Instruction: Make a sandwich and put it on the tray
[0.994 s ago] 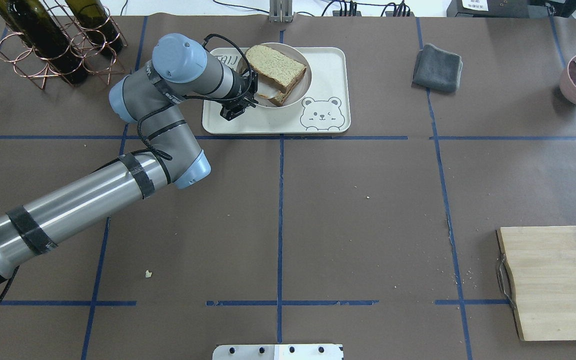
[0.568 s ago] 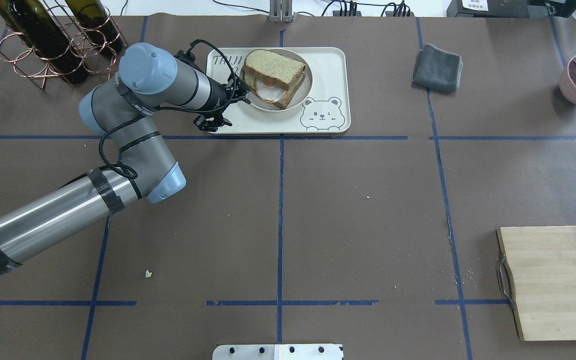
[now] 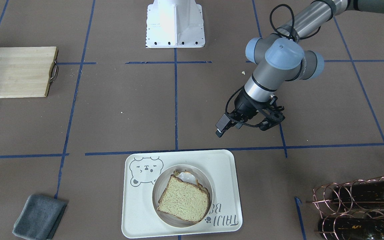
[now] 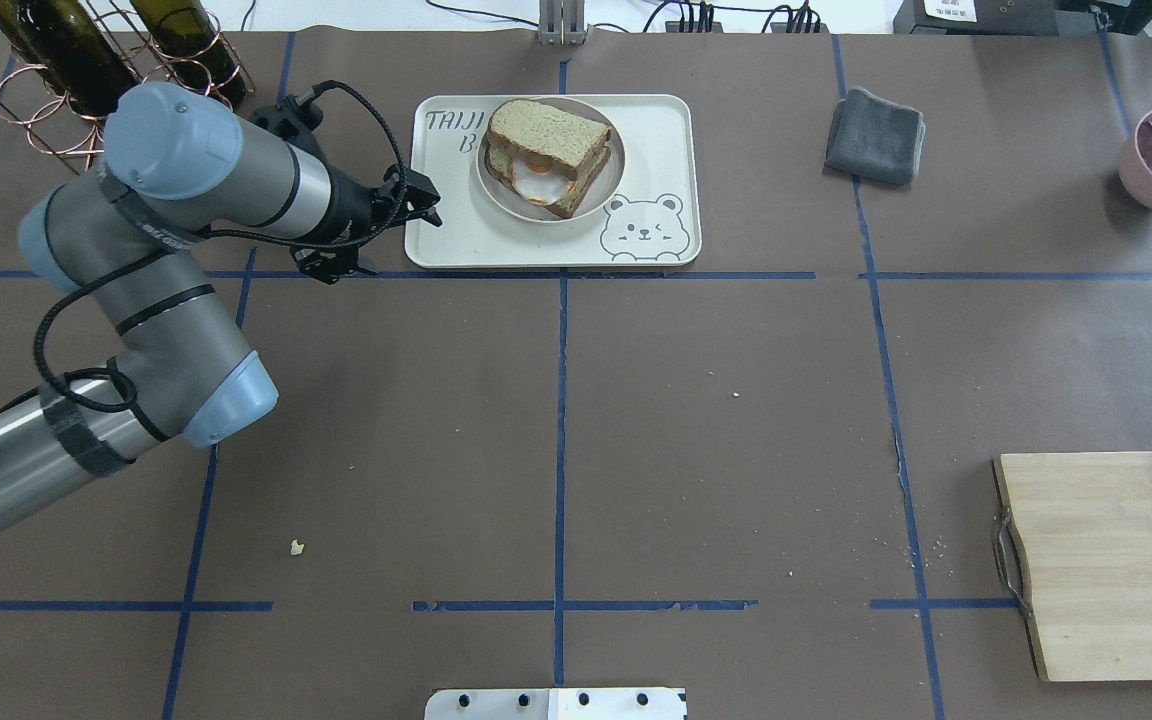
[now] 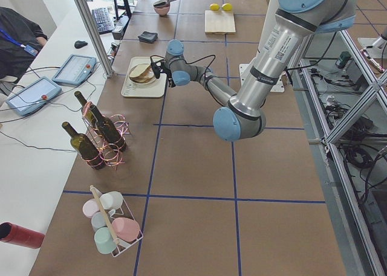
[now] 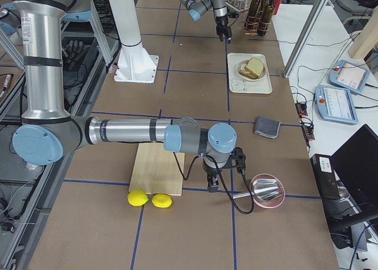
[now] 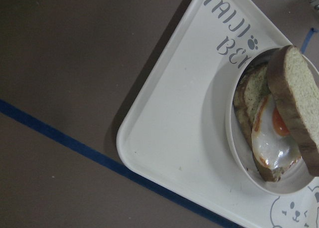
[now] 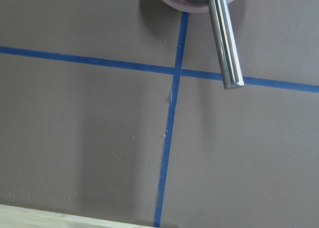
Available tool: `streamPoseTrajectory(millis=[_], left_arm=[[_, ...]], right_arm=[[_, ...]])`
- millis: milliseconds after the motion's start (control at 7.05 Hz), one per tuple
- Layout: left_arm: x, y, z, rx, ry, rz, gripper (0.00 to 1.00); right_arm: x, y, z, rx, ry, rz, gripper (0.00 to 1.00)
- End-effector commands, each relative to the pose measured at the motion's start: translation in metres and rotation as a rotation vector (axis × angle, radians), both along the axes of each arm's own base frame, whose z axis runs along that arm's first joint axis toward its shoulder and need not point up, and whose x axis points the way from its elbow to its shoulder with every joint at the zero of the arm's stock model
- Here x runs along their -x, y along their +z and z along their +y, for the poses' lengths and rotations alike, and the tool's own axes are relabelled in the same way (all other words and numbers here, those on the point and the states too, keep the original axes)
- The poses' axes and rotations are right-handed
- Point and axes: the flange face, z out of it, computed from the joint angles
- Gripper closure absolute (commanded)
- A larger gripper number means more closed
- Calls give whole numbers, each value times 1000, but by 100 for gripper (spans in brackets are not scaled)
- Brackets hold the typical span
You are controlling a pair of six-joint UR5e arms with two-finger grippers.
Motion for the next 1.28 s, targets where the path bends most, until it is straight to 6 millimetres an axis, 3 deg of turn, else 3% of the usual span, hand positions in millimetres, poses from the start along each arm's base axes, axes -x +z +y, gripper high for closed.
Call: streamPoseTrajectory(millis=[0,142,568,852,1135], left_arm=[[47,1,19,-96,53,-107,0],[73,13,23,-146,87,-180,0],[167,42,-19,-258,193,-376,0],[237,99,-23,-312,296,-417,0],[326,173,-10,-353,376,-447,0]], right_arm=[[-2,-7,-3,-22,44,0,0],[-2,-8,-4,-7,134,-3,0],[0,-12,-6,5,182,-25,0],[2,-15,-6,6,178,-54,0],[2,-20,-7,-12,175,-58,0]])
